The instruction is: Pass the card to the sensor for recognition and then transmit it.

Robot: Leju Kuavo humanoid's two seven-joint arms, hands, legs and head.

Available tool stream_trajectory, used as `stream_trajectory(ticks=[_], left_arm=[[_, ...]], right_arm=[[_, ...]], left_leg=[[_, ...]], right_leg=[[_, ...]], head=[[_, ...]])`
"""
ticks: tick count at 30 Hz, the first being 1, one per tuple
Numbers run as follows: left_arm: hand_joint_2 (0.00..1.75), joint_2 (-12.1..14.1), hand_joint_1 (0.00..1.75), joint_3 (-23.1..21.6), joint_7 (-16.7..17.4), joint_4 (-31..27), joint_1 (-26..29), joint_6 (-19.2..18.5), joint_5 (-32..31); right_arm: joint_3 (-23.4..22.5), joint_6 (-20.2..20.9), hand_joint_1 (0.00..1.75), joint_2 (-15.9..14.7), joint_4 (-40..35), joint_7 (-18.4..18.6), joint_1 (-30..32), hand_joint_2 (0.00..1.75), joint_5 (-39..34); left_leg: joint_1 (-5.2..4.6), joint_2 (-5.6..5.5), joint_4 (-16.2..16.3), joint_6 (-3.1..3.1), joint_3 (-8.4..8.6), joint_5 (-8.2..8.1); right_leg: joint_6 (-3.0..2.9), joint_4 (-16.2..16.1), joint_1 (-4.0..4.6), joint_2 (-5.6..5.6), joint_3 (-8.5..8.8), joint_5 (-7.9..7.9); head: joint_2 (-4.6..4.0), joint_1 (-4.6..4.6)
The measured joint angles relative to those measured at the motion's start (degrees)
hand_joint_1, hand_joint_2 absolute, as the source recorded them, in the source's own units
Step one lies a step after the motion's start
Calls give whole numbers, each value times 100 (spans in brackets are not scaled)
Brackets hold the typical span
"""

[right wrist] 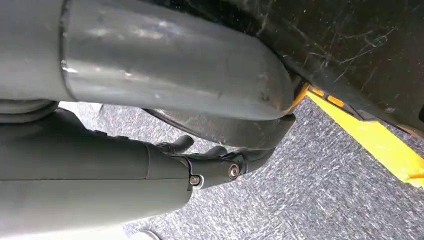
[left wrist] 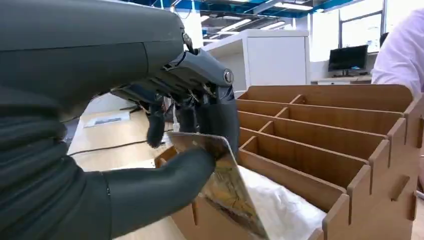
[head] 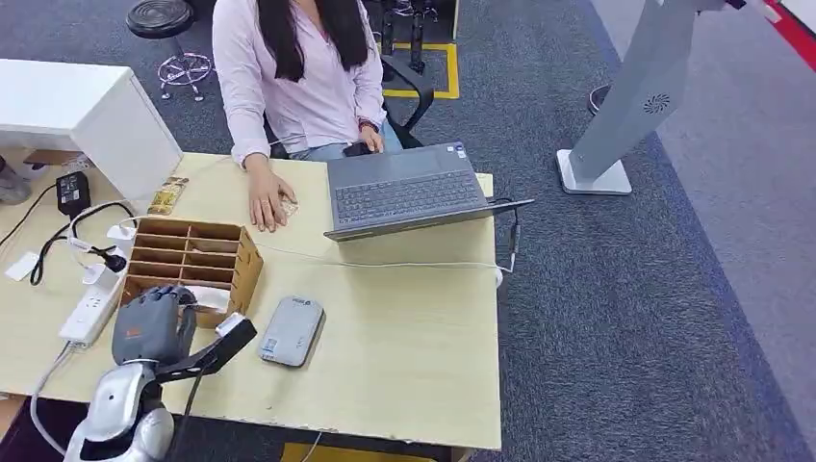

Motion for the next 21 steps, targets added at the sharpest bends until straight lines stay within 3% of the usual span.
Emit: stream_trajectory(ticks=[21], left_arm=[[175,-2,175,221,-90,39,-145,173,0]], right_arm=[[63,-9,0,0,0,-2,-3,0,-55]], left_leg=[[0,0,0,0,0,1]], right_leg=[[0,1,0,0,0,0]], head=[[0,0]])
